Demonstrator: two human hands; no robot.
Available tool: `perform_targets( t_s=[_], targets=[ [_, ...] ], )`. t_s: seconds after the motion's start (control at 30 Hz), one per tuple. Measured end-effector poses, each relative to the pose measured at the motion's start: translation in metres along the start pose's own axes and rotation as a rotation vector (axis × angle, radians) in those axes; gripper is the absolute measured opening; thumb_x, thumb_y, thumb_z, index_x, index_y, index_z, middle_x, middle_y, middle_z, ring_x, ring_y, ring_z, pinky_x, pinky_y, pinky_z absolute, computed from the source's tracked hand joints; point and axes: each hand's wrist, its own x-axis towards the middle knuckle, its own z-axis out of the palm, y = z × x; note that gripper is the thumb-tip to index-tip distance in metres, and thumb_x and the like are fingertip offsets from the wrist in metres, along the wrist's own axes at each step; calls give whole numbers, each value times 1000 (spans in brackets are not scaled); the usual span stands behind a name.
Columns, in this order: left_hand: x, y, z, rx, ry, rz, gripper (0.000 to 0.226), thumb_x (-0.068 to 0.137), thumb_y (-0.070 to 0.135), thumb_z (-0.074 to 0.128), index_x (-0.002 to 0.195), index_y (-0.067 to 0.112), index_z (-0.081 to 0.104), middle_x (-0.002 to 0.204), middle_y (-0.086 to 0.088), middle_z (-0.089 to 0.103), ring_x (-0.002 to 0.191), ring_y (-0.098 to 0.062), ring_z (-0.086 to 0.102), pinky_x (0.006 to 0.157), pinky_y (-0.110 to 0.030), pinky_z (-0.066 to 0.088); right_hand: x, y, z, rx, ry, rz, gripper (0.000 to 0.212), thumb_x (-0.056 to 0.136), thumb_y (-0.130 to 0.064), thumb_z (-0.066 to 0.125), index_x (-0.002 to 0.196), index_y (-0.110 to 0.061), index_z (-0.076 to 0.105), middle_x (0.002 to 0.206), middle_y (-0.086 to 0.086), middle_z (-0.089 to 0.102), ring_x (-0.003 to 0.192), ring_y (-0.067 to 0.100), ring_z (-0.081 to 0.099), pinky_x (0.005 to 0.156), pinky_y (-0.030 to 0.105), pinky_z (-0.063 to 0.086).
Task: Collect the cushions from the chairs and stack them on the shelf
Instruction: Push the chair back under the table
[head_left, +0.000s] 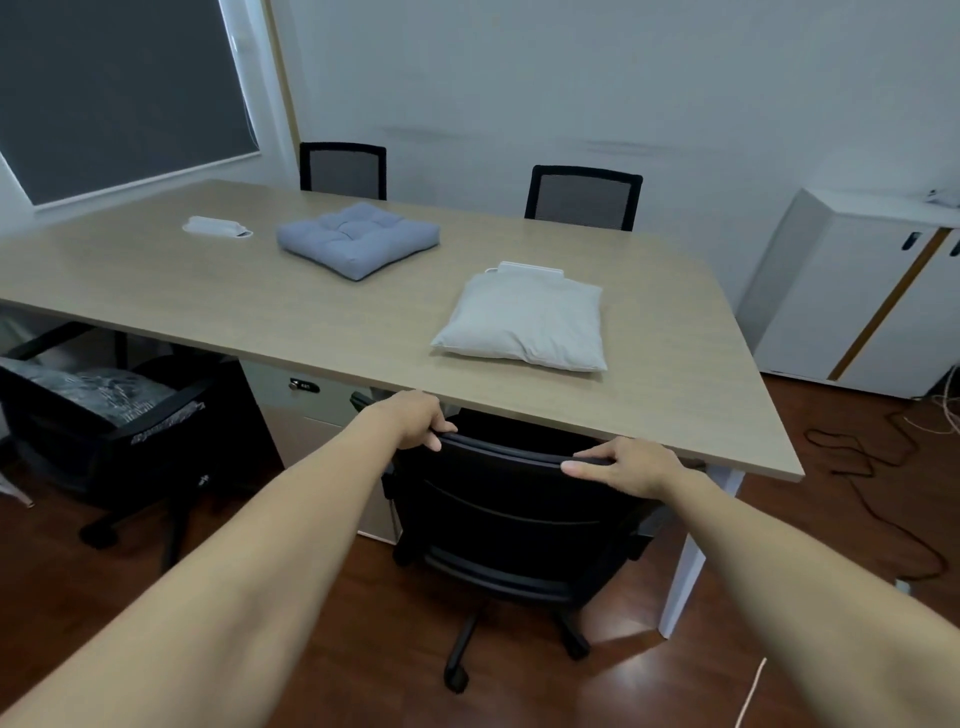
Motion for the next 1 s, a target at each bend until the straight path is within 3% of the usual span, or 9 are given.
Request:
perform_targets(
  t_s=[0.27, 0.4, 0.63, 1.0],
  targets=[
    [43, 13, -7, 26, 44, 19, 49, 98, 21, 50, 146, 19, 40, 146, -13, 48, 136, -27, 42, 109, -29, 32, 25, 19, -13, -120, 51, 71, 70, 72, -87, 26, 126, -51, 51, 133, -8, 59, 126, 21, 49, 101, 42, 32],
    [64, 24, -9, 51, 102, 36, 51, 101, 34, 41, 149, 19, 34, 150, -12, 43, 139, -29, 38, 112, -32, 30, 42, 33, -21, -110, 115, 107, 65, 73, -86, 25, 120, -51, 55, 127, -5, 61, 123, 26, 46, 97, 45, 29],
    [99, 43, -23, 40, 100, 26, 43, 102, 30, 37, 142, 17, 46, 140, -13, 53, 130, -30, 47, 106, -33, 36, 70, 56, -36, -84, 105, 131, 66, 73, -86, 26, 120, -50, 55, 125, -5, 61, 124, 25, 44, 99, 44, 26],
    [116, 58, -44, 14, -23, 33, 42, 102, 27, 40, 142, 17, 47, 143, -13, 50, 134, -29, 43, 108, -30, 32, 81, 70, -52, -37, 94, 157, 66, 73, -85, 33, 119, -46, 59, 124, -9, 63, 124, 20, 48, 99, 40, 28]
  ],
)
